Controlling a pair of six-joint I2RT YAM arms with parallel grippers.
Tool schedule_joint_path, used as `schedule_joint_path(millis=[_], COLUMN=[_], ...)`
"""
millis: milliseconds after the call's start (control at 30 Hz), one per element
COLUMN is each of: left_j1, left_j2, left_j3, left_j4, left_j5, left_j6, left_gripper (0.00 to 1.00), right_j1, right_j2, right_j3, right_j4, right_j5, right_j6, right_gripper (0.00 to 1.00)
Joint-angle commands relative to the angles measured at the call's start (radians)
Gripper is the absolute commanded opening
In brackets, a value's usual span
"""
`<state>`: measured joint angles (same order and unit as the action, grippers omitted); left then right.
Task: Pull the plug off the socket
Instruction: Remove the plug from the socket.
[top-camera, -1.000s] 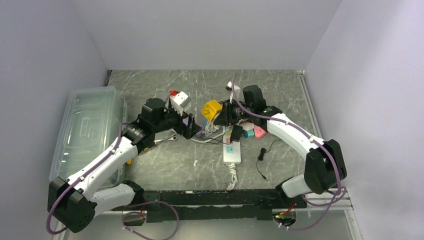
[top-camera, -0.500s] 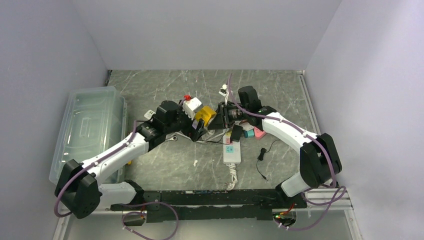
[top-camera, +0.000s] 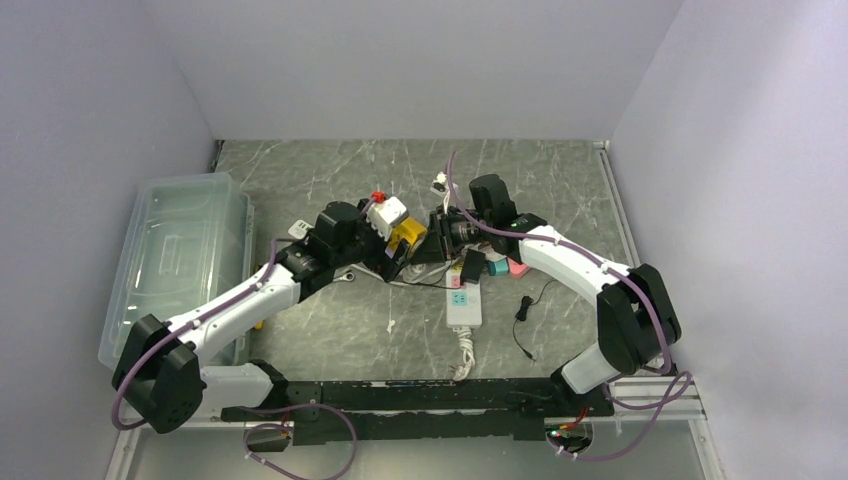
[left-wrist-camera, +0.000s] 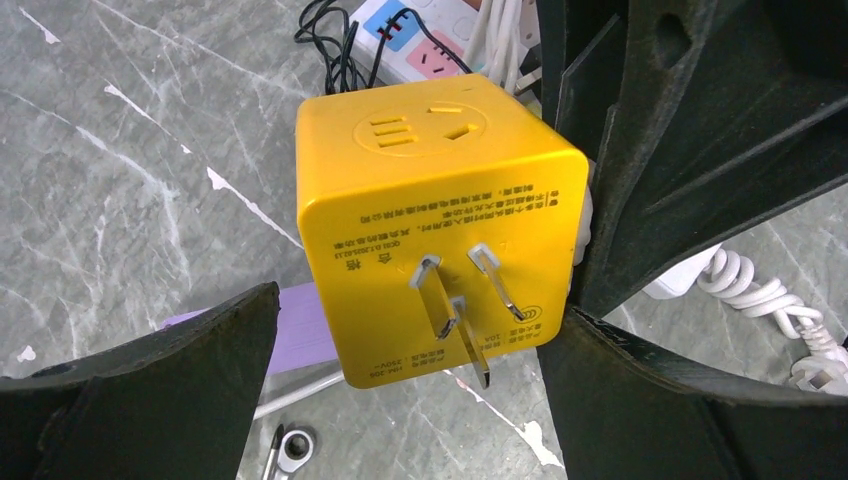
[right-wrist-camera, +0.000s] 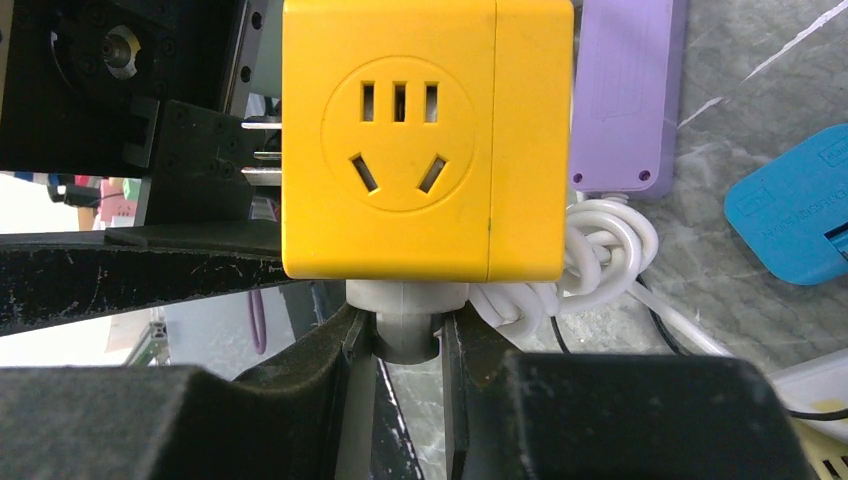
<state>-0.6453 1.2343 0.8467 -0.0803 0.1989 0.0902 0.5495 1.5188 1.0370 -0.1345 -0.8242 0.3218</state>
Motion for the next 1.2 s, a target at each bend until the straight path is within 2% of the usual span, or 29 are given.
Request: schedule_joint_path(millis=[0, 133, 267, 667, 867, 967, 1033, 1167], left_j1=[-0.004, -0.003, -0.002, 0.001, 0.001, 0.001, 0.002, 0.001], left_j2=[-0.052, -0.058, -0.046, -0.011, 0.038, 0.059, 0.076, 0.091], left_j3=[0.011, 0.013, 0.058, 0.089, 0.104, 0.115, 0.126, 0.141], left_j4=[0.066, 0.069, -0.020, -0.061, -0.046, -0.059, -0.080, -0.101], left_j5=[-0.005, 0.084, 0.158, 0.078, 0.070, 0.096, 0.111, 0.122], left_j6=[0.030, 0.040, 0.072, 0.032, -0.034, -0.041, -0.039, -0.039], left_gripper=[1.00, 1.00, 1.00, 1.00, 0.94, 0.85, 0.74, 0.46], right_j1=[0.025, 0.035, 0.038, 0.047, 0.071, 0.076, 0.078, 0.078], right_j2=[-0.002, 0.010, 0.017, 0.008, 0.001, -0.007, -0.012, -0.022], right_j3=[0.056, 0.070, 0.072, 0.069, 0.071, 0.068, 0.066, 0.058], right_j4=[0.025, -0.002, -0.018, -0.012, -0.017, -0.007, -0.004, 0.002], right_j5=[-0.044, -0.021, 0.014, 0.011, 0.017, 0.016, 0.020, 0.045], right_j6=[-0.040, -0.061, -0.073, -0.079, -0.099, -0.098, -0.096, -0.094], right_gripper=[0.00, 0.00, 0.00, 0.00, 0.00, 0.00, 0.00, 0.00])
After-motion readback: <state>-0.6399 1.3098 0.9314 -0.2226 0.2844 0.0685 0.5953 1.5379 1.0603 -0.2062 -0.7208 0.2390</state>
